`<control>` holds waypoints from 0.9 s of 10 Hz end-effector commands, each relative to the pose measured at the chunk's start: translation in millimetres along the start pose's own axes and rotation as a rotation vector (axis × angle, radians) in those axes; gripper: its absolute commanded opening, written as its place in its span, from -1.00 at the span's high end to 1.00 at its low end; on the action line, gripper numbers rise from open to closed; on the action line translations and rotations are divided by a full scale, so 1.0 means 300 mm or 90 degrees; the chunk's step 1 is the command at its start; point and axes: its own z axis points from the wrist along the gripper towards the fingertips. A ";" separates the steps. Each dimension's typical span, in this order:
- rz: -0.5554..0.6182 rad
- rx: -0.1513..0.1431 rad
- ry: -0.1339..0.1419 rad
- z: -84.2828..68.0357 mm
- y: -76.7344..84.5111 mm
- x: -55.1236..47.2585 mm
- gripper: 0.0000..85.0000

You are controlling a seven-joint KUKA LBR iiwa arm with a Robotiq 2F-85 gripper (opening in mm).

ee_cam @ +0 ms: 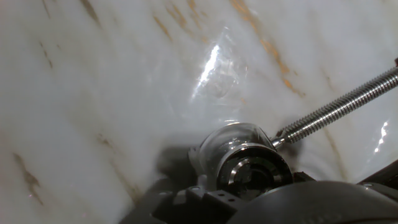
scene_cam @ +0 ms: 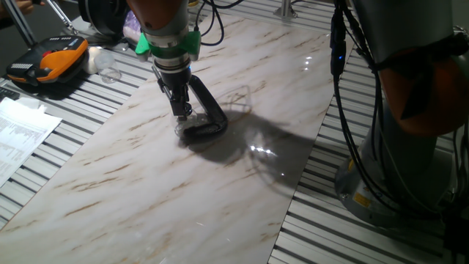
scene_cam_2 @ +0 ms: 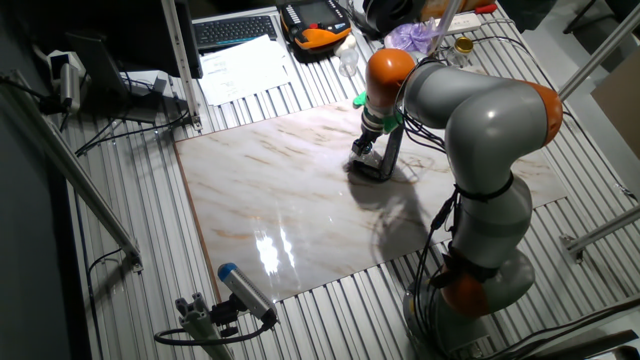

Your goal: Screw the lid onto the jar

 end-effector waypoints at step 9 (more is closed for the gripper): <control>0.010 0.015 0.001 0.004 0.000 0.000 -0.20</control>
